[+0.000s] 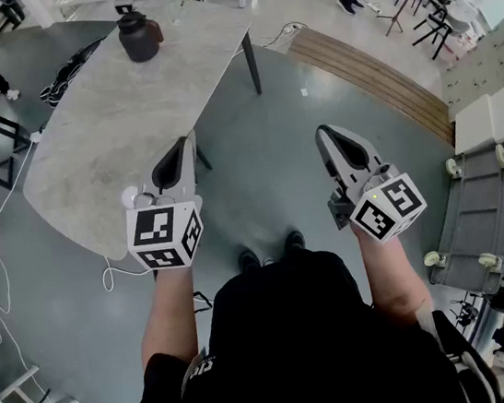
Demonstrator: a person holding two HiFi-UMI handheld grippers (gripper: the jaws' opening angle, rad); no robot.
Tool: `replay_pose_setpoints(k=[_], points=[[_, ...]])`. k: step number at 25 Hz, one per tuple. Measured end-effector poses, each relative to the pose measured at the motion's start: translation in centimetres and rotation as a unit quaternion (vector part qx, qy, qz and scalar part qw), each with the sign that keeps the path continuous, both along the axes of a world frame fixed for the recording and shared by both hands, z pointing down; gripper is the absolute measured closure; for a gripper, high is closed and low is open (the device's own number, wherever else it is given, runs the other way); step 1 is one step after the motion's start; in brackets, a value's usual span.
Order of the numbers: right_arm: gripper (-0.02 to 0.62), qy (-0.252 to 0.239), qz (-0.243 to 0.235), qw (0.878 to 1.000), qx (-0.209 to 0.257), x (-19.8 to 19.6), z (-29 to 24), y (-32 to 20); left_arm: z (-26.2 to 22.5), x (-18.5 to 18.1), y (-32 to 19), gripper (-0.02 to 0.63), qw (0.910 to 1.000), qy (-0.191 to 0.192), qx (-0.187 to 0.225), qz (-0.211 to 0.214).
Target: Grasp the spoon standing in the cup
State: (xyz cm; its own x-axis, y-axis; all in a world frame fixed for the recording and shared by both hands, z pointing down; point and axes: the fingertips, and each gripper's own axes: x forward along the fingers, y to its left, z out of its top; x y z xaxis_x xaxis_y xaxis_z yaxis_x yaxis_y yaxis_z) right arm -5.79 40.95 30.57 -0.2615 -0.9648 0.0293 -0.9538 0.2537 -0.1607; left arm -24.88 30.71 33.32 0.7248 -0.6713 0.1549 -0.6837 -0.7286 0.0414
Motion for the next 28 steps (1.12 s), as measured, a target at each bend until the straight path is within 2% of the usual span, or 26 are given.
replay_pose_setpoints(k=[5, 14, 22, 28], points=[[0.604, 0.004, -0.008, 1.000, -0.009, 0.0, 0.9, 0.0, 0.2, 1.0, -0.2, 0.598, 1.0000, 0.007, -0.004, -0.003], [0.603, 0.005, -0.024, 1.000, -0.013, 3.4, 1.3, -1.9, 0.8, 5.8, -2.0, 0.598, 0.9999, -0.003, -0.012, 0.001], [0.601, -0.019, -0.042, 0.999, -0.006, 10.2, 2.0, -2.4, 0.1, 13.0, -3.1, 0.597, 0.9999, -0.010, -0.003, -0.007], [0.601, -0.026, -0.056, 0.998, -0.011, 13.3, 2.7, -2.4, -0.1, 16.3, -3.5, 0.597, 0.9998, -0.014, 0.000, -0.017]])
